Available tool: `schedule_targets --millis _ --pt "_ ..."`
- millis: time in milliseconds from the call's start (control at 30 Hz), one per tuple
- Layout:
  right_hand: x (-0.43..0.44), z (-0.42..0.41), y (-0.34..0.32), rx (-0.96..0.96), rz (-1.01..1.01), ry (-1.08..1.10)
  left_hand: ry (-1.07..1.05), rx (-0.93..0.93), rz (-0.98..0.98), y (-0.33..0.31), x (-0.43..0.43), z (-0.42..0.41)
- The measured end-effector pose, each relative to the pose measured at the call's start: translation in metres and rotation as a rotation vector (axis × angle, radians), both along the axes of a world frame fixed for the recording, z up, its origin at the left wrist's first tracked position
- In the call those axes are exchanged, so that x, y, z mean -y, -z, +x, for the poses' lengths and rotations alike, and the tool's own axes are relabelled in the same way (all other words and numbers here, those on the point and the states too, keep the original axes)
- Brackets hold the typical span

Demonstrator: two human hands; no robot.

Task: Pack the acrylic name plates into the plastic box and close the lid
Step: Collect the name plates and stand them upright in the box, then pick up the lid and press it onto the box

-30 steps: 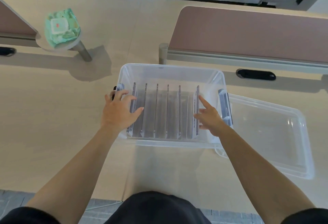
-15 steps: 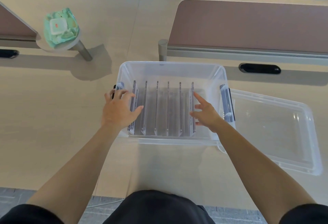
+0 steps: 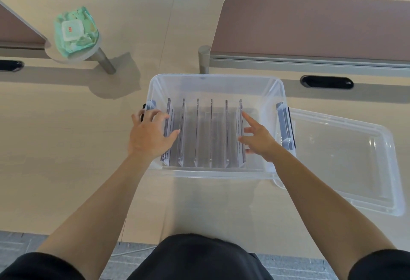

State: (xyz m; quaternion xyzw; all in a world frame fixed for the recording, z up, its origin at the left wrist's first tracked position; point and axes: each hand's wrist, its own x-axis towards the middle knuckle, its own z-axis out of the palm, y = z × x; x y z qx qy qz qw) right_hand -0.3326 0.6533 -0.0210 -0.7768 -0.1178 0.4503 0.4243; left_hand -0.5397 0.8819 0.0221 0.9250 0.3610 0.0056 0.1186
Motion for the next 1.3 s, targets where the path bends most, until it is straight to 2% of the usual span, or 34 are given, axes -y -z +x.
schedule_targets --millis 667,800,900,967,1100,1200,1300 --pt "0.001 -0.001 -0.002 0.034 -0.014 -0.017 0.033 -0.02 0.027 0.002 -0.002 -0.001" --pt "0.0 -0.007 -0.03 0.319 -0.185 -0.136 0.012 -0.029 0.079 0.001 0.003 -0.002" --pt "0.008 -0.008 -0.072 0.404 -0.174 -0.109 -0.02 0.046 0.077 -0.002 0.016 0.005" --pt "0.021 -0.007 -0.102 0.465 -0.183 -0.104 0.028 0.107 0.016 -0.009 0.03 0.02" --pt "0.062 0.005 -0.141 0.631 -0.254 -0.069 0.26 0.184 -0.234 -0.03 0.074 0.067" --pt "0.105 0.023 -0.154 0.665 -0.334 -0.048 0.416 0.209 -0.421 -0.046 0.116 0.101" --pt "0.157 0.055 -0.15 0.697 -0.418 -0.035 0.566 0.183 -0.472 -0.053 0.16 0.139"
